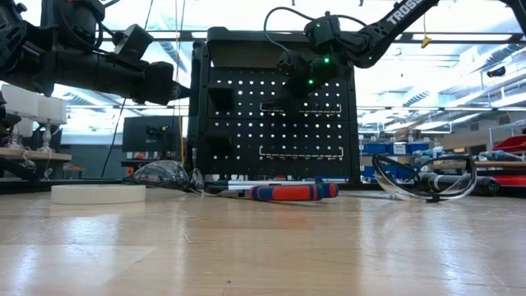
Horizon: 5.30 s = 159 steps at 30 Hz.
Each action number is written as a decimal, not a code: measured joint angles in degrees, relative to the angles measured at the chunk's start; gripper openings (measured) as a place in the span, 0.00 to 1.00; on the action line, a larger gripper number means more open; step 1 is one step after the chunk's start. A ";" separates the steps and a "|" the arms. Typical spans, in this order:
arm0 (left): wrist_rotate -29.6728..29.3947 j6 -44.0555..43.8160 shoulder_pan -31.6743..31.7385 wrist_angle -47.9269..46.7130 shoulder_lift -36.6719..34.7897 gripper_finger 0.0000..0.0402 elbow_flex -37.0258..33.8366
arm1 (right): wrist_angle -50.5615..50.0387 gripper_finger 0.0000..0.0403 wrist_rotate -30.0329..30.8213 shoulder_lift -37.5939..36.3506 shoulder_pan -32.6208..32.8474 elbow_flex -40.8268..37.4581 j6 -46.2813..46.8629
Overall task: Hang tools onto peg board
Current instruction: Unhang the utility knife blades from the peg board, then return to Home Position
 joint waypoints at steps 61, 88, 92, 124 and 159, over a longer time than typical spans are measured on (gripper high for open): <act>-0.03 1.37 0.00 -0.54 0.00 0.36 -0.01 | 1.87 0.57 10.99 6.47 3.32 5.53 -10.12; -0.17 1.50 0.00 -0.93 0.00 0.36 0.00 | 0.90 0.15 15.33 5.79 4.61 5.51 -11.96; -0.18 1.50 0.02 -0.92 0.00 0.36 0.00 | 0.91 0.16 15.61 5.59 4.61 5.49 -11.96; -0.24 1.50 0.02 0.12 0.00 0.36 0.02 | -48.20 0.16 -10.81 -8.35 16.35 5.42 28.15; -4.80 -1.44 -4.91 5.12 -3.04 0.36 3.18 | -19.00 0.47 -32.13 -16.64 18.05 -31.83 34.65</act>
